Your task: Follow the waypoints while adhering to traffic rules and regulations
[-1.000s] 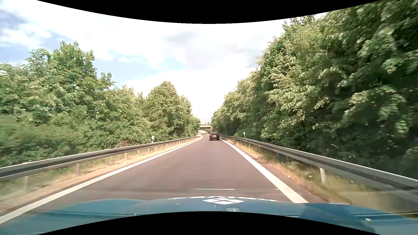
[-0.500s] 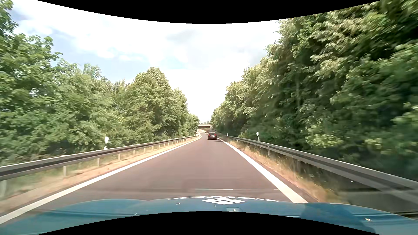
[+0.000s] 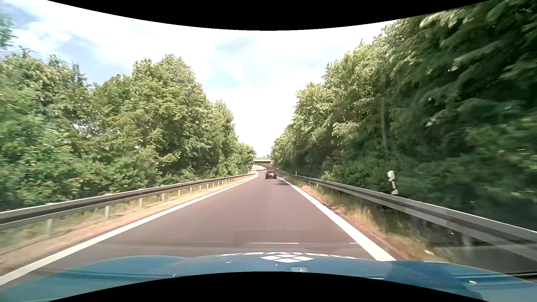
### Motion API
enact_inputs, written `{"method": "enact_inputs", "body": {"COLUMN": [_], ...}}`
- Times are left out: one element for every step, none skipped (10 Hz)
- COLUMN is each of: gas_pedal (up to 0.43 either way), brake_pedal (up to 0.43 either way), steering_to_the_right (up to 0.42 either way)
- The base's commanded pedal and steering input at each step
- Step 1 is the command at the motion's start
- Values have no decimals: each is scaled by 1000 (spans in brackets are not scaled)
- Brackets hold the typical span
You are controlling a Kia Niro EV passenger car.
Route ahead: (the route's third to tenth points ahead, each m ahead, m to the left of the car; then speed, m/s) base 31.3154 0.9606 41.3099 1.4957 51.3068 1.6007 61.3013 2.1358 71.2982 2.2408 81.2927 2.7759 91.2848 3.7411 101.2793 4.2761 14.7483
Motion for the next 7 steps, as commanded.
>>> {"method": "enact_inputs", "body": {"gas_pedal": [398, 390, 370, 331, 319, 299, 287], "brake_pedal": [0, 0, 0, 0, 0, 0, 0], "steering_to_the_right": [-4, -6, -8, -9, -9, -9, -8]}}
